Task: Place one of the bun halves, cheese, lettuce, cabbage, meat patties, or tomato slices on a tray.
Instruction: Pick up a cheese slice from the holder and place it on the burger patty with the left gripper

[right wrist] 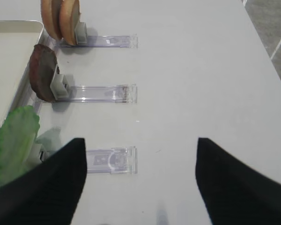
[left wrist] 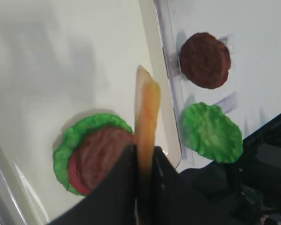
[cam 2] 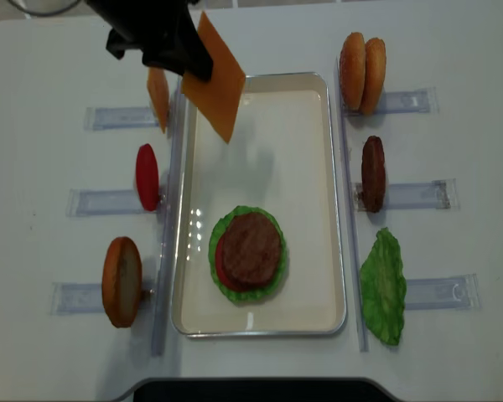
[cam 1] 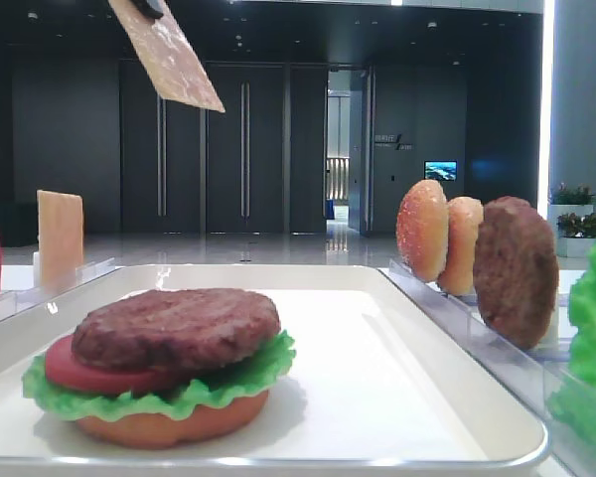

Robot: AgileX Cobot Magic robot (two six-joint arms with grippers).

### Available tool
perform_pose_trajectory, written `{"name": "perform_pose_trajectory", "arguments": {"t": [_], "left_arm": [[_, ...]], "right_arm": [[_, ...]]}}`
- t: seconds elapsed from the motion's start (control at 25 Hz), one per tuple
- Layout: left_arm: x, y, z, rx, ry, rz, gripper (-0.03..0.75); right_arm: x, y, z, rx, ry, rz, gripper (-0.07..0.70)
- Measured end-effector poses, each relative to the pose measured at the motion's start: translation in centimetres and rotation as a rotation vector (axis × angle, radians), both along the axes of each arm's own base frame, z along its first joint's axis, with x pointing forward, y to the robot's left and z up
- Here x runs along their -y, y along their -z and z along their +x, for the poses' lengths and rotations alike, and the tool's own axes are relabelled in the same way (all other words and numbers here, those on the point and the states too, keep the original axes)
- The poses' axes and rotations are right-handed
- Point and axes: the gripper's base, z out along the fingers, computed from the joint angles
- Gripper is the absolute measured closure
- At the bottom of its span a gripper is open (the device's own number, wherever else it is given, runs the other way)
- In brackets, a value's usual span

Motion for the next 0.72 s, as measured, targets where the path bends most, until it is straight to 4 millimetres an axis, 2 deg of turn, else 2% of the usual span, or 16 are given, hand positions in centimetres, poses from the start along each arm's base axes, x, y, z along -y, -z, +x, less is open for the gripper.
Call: {"name": "perform_pose_trajectory", "arguments": {"t": [0.4,0.72], "left_arm": [[0.2,3.9,-2.7,-0.087,0.11,-0.074,0.68],[0.5,7.1,-4.8,-0.087,0.258,-0.186,0.68]], "right_arm": [[0.0,0.0,0.0,0.0,0.0,0.0,0.159],[0.0,0.0,0.0,0.0,0.0,0.0,0.159]]}}
